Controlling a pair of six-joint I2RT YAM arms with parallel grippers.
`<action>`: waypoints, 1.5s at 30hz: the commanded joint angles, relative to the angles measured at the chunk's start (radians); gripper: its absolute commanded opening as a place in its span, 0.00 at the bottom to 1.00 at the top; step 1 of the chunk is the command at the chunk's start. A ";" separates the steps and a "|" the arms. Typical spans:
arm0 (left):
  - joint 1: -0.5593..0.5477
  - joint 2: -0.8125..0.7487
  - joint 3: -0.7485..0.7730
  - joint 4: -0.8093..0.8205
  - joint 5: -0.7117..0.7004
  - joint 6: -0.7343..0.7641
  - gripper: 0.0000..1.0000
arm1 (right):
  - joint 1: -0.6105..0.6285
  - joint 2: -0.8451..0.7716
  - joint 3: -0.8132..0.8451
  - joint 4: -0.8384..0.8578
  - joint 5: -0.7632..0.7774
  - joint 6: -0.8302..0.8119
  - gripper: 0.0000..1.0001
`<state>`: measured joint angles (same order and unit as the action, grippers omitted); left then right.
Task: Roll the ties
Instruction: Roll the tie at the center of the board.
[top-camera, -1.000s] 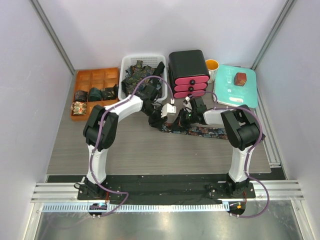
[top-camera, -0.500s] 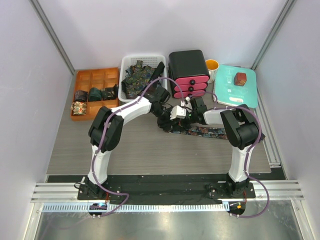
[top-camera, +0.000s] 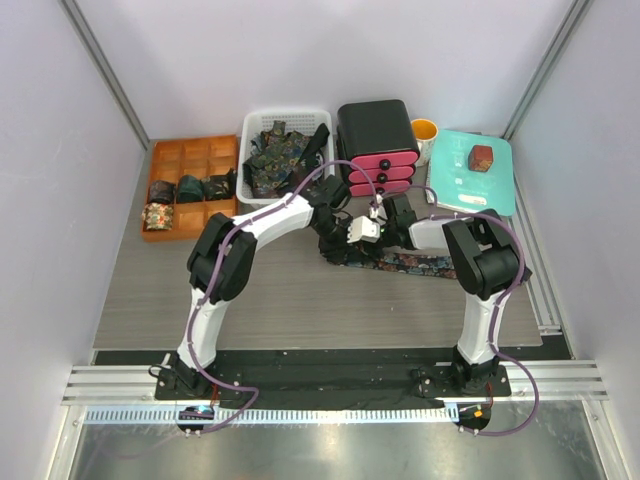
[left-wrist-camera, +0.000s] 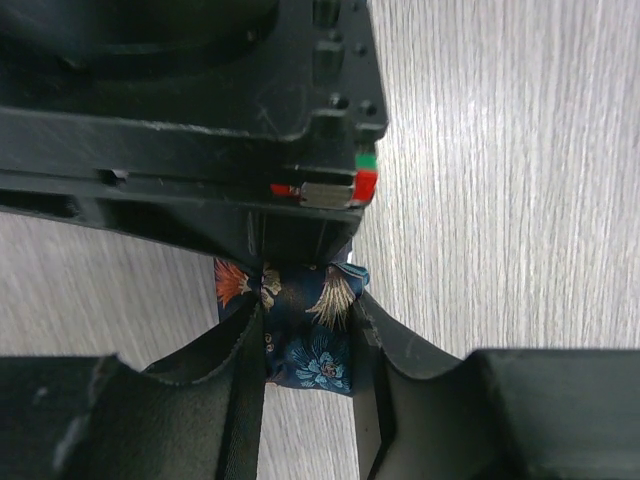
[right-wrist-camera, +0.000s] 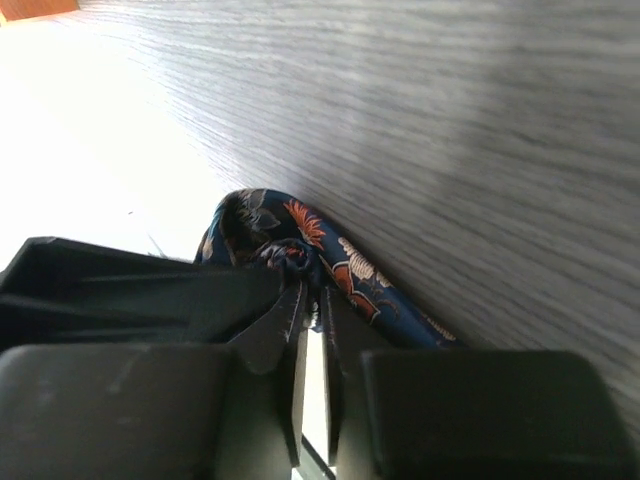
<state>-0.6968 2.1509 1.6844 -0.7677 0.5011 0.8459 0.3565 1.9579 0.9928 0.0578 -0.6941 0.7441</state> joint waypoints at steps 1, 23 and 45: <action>-0.015 0.096 -0.022 -0.100 -0.088 0.015 0.31 | -0.004 -0.100 0.014 -0.047 -0.051 -0.002 0.20; -0.020 0.161 0.066 -0.191 -0.078 0.027 0.38 | -0.050 -0.148 -0.085 0.083 -0.051 0.073 0.42; 0.028 0.098 0.058 -0.217 -0.013 0.047 0.47 | -0.042 -0.073 -0.091 -0.010 0.060 -0.064 0.01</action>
<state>-0.7029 2.2337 1.7889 -0.8829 0.4896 0.8795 0.3267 1.8702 0.8909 0.1452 -0.7269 0.7635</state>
